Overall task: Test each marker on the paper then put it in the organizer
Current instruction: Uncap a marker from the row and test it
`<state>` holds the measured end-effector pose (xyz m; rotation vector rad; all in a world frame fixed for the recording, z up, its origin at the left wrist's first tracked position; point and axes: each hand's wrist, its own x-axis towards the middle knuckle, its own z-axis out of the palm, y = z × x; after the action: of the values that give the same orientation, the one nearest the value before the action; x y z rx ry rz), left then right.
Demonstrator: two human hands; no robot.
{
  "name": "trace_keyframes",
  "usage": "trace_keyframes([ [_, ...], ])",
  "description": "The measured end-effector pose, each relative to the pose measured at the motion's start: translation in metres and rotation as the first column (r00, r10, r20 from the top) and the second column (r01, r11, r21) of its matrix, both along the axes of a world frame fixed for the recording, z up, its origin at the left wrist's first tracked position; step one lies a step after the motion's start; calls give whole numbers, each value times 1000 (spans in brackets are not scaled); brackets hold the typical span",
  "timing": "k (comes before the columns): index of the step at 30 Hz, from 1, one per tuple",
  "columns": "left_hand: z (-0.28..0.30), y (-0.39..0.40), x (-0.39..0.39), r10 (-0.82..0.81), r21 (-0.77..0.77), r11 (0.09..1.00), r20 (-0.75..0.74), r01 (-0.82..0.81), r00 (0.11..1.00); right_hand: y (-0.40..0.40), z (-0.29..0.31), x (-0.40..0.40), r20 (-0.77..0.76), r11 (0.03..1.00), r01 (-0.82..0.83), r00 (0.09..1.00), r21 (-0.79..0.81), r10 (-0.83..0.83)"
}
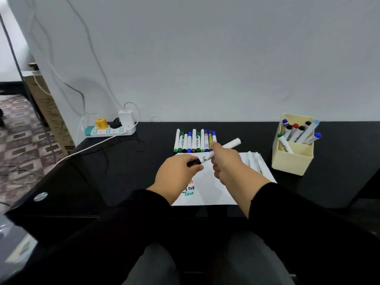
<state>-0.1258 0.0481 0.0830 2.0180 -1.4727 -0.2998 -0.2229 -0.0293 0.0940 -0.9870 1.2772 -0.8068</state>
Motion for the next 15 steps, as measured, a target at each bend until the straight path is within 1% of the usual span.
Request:
trace_keyframes([
  [5,1,4,4,-9,77,997,31,7,999,6,-9,14,-52,994,-81,996,-76,78],
  [7,5,5,6,-31,130,991,15,29,999,4,-9,15,-75,987,-118,991,-105,111],
  [8,7,6,7,-39,144,989,-18,41,999,3,-9,14,-85,982,-143,987,-120,134],
  [9,9,6,9,-40,144,988,-79,51,996,2,-9,14,-91,976,-168,983,-138,156],
  [11,10,7,12,-24,130,990,-264,60,964,2,-8,13,-84,961,-210,977,-180,198],
  [13,11,7,16,-17,138,987,-422,83,906,4,-9,14,-52,950,-231,973,-212,225],
  [15,11,10,19,-3,166,980,-541,110,841,6,-11,16,-35,947,-231,973,-224,229],
])
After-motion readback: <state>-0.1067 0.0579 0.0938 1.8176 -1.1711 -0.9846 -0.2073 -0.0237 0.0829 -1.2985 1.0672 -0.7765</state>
